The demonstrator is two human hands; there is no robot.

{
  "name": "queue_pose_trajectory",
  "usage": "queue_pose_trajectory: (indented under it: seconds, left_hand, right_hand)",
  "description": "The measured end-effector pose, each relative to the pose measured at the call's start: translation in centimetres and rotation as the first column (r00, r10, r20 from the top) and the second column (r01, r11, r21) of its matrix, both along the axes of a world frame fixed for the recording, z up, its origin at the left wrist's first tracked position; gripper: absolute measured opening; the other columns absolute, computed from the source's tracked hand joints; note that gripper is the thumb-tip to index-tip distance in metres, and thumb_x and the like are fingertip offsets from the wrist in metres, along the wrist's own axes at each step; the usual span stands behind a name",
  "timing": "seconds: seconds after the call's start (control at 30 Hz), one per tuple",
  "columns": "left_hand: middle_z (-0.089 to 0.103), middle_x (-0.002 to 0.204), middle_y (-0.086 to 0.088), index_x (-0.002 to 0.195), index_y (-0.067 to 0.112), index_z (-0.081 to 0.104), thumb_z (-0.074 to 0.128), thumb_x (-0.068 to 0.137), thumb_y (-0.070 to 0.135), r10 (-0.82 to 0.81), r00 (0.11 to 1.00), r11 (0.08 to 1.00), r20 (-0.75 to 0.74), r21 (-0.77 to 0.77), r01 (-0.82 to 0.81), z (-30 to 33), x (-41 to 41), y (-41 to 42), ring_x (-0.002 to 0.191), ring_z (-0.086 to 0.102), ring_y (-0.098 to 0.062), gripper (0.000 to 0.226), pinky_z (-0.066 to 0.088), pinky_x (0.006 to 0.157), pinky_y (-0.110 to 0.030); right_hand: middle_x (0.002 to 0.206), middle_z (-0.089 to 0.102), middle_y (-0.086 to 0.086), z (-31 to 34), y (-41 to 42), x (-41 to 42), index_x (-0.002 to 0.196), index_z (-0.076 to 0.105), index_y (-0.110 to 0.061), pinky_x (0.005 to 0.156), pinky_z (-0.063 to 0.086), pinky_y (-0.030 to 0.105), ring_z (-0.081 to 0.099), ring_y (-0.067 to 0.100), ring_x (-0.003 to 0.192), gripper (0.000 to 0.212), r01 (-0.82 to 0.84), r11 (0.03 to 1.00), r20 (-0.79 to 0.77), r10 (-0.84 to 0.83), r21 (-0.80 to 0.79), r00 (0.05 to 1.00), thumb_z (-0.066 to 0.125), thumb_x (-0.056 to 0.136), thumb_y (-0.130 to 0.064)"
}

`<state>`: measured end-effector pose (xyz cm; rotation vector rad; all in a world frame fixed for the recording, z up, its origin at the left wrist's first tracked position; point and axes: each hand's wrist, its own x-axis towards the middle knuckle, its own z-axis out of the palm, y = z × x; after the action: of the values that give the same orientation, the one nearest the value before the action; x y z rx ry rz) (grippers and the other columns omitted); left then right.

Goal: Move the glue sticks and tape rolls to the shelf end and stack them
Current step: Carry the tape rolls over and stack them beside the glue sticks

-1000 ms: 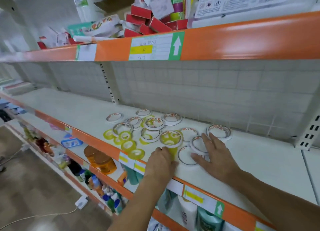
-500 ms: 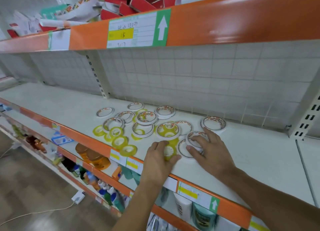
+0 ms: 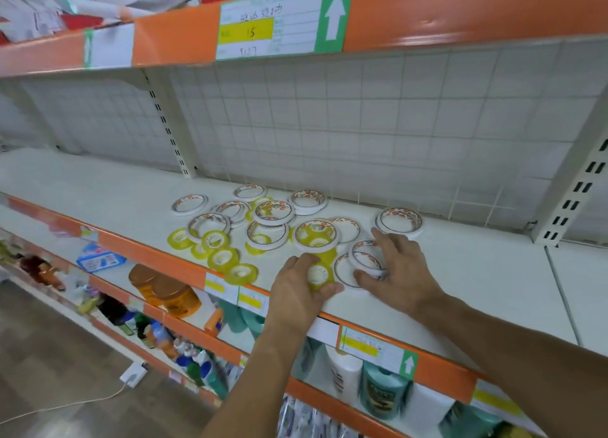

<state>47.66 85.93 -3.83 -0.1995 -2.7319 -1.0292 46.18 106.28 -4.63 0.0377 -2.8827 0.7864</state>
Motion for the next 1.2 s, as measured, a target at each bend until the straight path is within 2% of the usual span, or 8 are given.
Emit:
queue_pose_trajectory:
  seconds: [0.1,0.23,0.4,0.5,0.7,0.9,1.07,1.2]
  left_hand:
    - [0.059,0.109,-0.001,0.121,0.018,0.061,0.083,0.07,0.048,-0.07,0.996,0.997,0.059,-0.01,0.071,0.4,-0.2,-0.4,0.103,0.057,-0.02,0.063,0.044,0.082,-0.026]
    - [0.058,0.119,-0.004,0.129,0.019,0.058,0.08,0.077,0.041,-0.159,0.971,0.985,0.176,-0.035,0.167,1.5,-0.4,-1.1,0.111,0.056,-0.019,0.06,0.039,0.086,-0.019]
    - [0.062,0.117,-0.002,0.121,0.02,0.061,0.084,0.074,0.033,-0.191,0.948,0.979,0.255,-0.015,0.201,2.8,-0.9,-2.3,0.105,0.057,-0.018,0.054,0.04,0.078,-0.02]
    - [0.06,0.112,0.001,0.118,0.02,0.059,0.084,0.074,0.034,-0.185,0.948,0.979,0.26,-0.038,0.201,3.4,-1.0,-2.1,0.099,0.056,-0.016,0.052,0.038,0.073,-0.021]
    - [0.061,0.117,0.0,0.125,0.02,0.057,0.082,0.077,0.033,-0.234,0.957,0.954,0.17,-0.152,0.26,5.5,-0.9,-0.8,0.099,0.055,-0.016,0.055,0.039,0.075,-0.024]
    - [0.05,0.141,0.0,0.143,0.021,0.044,0.073,0.086,0.033,-0.337,0.927,0.881,0.165,-0.293,0.373,7.0,-0.4,2.6,0.128,0.047,-0.014,0.066,0.035,0.095,-0.021]
    - [0.059,0.127,-0.004,0.132,0.02,0.055,0.073,0.084,0.04,-0.372,0.913,0.826,0.165,-0.389,0.407,7.7,0.2,5.9,0.118,0.053,-0.02,0.055,0.04,0.089,-0.026]
    - [0.056,0.132,-0.002,0.136,0.02,0.051,0.071,0.085,0.044,-0.427,0.885,0.781,0.186,-0.418,0.464,8.2,1.0,9.3,0.122,0.052,-0.02,0.06,0.041,0.093,-0.027]
  right_hand:
    - [0.152,0.036,0.003,0.5,-0.4,0.2,0.155,0.026,-0.026,0.113,0.025,0.038,0.031,0.029,0.136,0.104,0.023,0.996,0.073,-0.03,0.089,0.997,0.047,0.071,-0.083]
    - [0.152,0.035,0.002,1.6,-1.6,0.8,0.154,0.025,-0.024,0.113,0.024,0.037,0.028,0.029,0.138,0.092,0.09,0.992,0.13,-0.101,0.085,0.986,0.057,0.082,-0.071]
    - [0.146,0.033,0.006,3.6,-2.0,1.8,0.153,0.022,-0.02,0.109,0.031,0.04,0.027,0.03,0.135,0.101,0.084,0.996,0.244,-0.09,0.037,0.966,0.072,0.075,-0.062]
    - [0.143,0.031,0.008,4.2,-1.5,2.2,0.151,0.024,-0.018,0.107,0.035,0.041,0.027,0.031,0.133,0.102,0.081,0.993,0.286,-0.101,0.082,0.953,0.072,0.074,-0.063]
    - [0.135,0.032,0.009,5.9,0.5,4.0,0.147,0.033,-0.015,0.107,0.037,0.04,0.029,0.029,0.129,0.097,0.049,0.985,0.285,-0.095,0.164,0.954,0.071,0.073,-0.065]
    - [0.129,0.037,0.005,7.6,4.2,6.3,0.14,0.041,-0.015,0.099,0.041,0.035,0.036,0.025,0.124,0.091,0.044,0.972,0.34,-0.123,0.229,0.932,0.075,0.07,-0.064]
    - [0.128,0.038,0.005,8.5,7.5,8.5,0.138,0.042,-0.015,0.102,0.042,0.037,0.036,0.024,0.124,0.091,0.089,0.964,0.346,-0.175,0.251,0.922,0.075,0.07,-0.065]
    - [0.129,0.038,0.005,8.5,10.1,10.6,0.139,0.041,-0.015,0.103,0.042,0.038,0.036,0.024,0.125,0.092,0.132,0.953,0.342,-0.224,0.272,0.913,0.076,0.07,-0.064]
